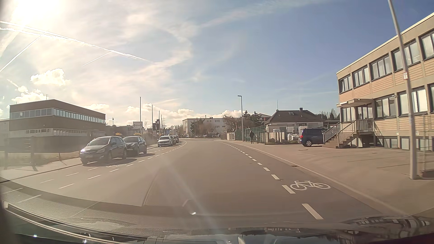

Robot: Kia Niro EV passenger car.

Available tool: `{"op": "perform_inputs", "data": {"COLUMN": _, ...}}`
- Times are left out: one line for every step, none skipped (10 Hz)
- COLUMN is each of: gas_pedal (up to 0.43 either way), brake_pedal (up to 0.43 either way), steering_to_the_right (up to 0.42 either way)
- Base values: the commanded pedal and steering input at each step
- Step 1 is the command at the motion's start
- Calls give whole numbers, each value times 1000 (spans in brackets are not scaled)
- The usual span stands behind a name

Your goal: Follow the waypoints while adhering to traffic rules and regulations

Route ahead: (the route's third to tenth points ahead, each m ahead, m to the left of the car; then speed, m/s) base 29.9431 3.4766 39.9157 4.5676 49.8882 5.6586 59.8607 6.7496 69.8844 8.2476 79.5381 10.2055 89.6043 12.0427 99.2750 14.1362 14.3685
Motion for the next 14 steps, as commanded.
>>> {"op": "perform_inputs", "data": {"gas_pedal": 169, "brake_pedal": 0, "steering_to_the_right": -11}}
{"op": "perform_inputs", "data": {"gas_pedal": 169, "brake_pedal": 0, "steering_to_the_right": -12}}
{"op": "perform_inputs", "data": {"gas_pedal": 169, "brake_pedal": 0, "steering_to_the_right": -12}}
{"op": "perform_inputs", "data": {"gas_pedal": 169, "brake_pedal": 0, "steering_to_the_right": -13}}
{"op": "perform_inputs", "data": {"gas_pedal": 169, "brake_pedal": 0, "steering_to_the_right": -13}}
{"op": "perform_inputs", "data": {"gas_pedal": 169, "brake_pedal": 0, "steering_to_the_right": -14}}
{"op": "perform_inputs", "data": {"gas_pedal": 169, "brake_pedal": 0, "steering_to_the_right": -15}}
{"op": "perform_inputs", "data": {"gas_pedal": 169, "brake_pedal": 0, "steering_to_the_right": -16}}
{"op": "perform_inputs", "data": {"gas_pedal": 169, "brake_pedal": 0, "steering_to_the_right": -18}}
{"op": "perform_inputs", "data": {"gas_pedal": 169, "brake_pedal": 0, "steering_to_the_right": -18}}
{"op": "perform_inputs", "data": {"gas_pedal": 169, "brake_pedal": 0, "steering_to_the_right": -18}}
{"op": "perform_inputs", "data": {"gas_pedal": 169, "brake_pedal": 0, "steering_to_the_right": -18}}
{"op": "perform_inputs", "data": {"gas_pedal": 169, "brake_pedal": 0, "steering_to_the_right": -18}}
{"op": "perform_inputs", "data": {"gas_pedal": 169, "brake_pedal": 0, "steering_to_the_right": -18}}
